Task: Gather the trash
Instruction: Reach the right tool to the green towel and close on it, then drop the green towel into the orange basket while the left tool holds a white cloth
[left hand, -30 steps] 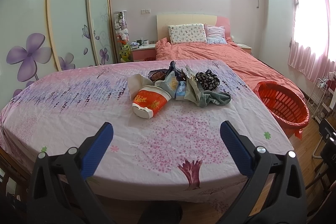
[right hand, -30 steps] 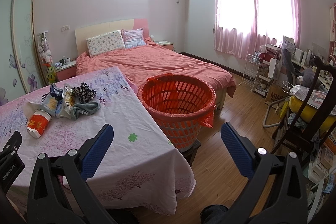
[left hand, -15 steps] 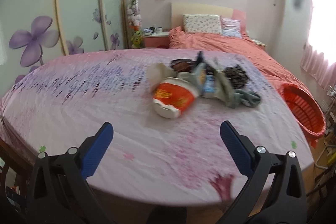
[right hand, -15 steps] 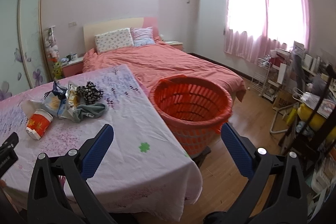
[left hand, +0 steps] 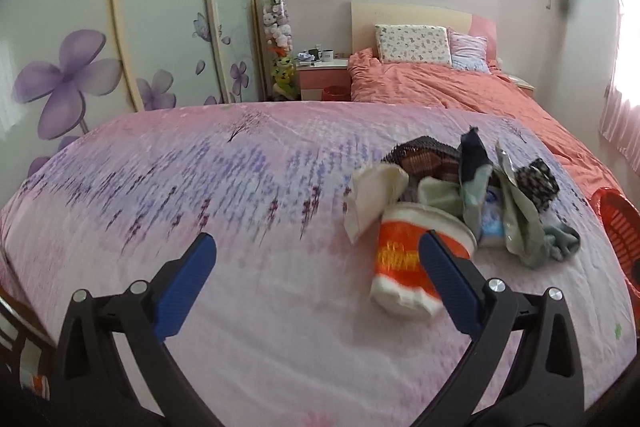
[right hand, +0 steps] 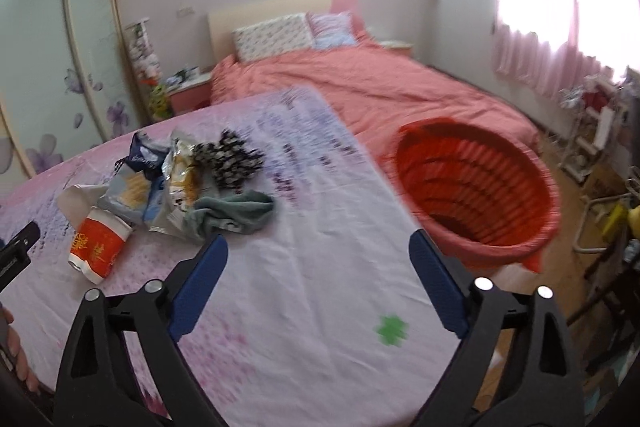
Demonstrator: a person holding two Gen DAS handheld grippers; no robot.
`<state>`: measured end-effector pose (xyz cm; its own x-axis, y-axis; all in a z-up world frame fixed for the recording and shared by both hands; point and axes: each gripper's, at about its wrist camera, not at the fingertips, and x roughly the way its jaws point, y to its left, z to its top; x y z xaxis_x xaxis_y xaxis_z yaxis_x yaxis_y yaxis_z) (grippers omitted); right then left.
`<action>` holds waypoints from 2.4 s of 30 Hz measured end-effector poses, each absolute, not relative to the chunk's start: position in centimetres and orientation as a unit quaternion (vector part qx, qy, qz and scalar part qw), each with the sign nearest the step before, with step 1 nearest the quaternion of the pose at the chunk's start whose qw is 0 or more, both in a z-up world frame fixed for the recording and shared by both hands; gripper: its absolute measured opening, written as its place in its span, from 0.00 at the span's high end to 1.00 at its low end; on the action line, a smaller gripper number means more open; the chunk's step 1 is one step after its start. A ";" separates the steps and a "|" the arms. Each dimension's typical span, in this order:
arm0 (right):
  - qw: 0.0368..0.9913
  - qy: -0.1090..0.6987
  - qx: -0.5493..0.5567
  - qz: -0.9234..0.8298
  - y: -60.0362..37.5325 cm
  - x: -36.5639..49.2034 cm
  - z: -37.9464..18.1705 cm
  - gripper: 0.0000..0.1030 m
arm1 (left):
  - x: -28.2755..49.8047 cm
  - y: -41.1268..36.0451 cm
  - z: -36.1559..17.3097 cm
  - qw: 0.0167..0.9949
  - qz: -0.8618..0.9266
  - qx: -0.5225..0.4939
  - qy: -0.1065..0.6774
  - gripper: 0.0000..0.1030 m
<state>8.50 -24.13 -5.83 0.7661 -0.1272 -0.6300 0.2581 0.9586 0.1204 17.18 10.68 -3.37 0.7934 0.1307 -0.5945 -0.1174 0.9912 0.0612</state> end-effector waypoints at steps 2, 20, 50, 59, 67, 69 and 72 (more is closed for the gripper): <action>0.929 0.344 0.105 -0.088 -23.5 10.4 -6.6 0.17 | 18.6 10.6 -3.4 0.947 0.057 0.017 0.315 0.09; 0.903 0.416 0.098 -0.042 -20.4 17.9 -10.3 0.59 | 27.8 10.5 -7.2 0.917 -0.032 -0.001 0.397 0.64; 0.943 0.313 0.104 -0.055 -24.6 13.3 -4.0 0.91 | 22.4 9.3 1.5 0.951 -0.050 -0.016 0.304 0.78; 0.948 0.282 0.109 -0.097 -28.1 11.4 -2.7 0.91 | 20.5 3.2 3.6 0.952 -0.103 -0.013 0.287 0.78; 0.948 0.262 0.120 -0.138 -31.9 10.2 -2.4 0.91 | 19.5 -3.7 4.5 0.945 -0.167 -0.003 0.281 0.78; 0.947 0.258 0.123 -0.147 -32.8 9.8 -2.4 0.91 | 19.4 -5.4 4.4 0.942 -0.181 0.000 0.282 0.78; 0.945 0.254 0.129 -0.160 -34.2 9.4 -2.5 0.91 | 19.0 -8.2 4.0 0.936 -0.203 0.008 0.286 0.78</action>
<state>9.38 -34.20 -2.49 0.8202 -0.2368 -0.5207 0.3674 0.9158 0.1623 18.99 -8.22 3.97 0.7541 -0.3763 -0.5383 0.3850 0.9173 -0.1020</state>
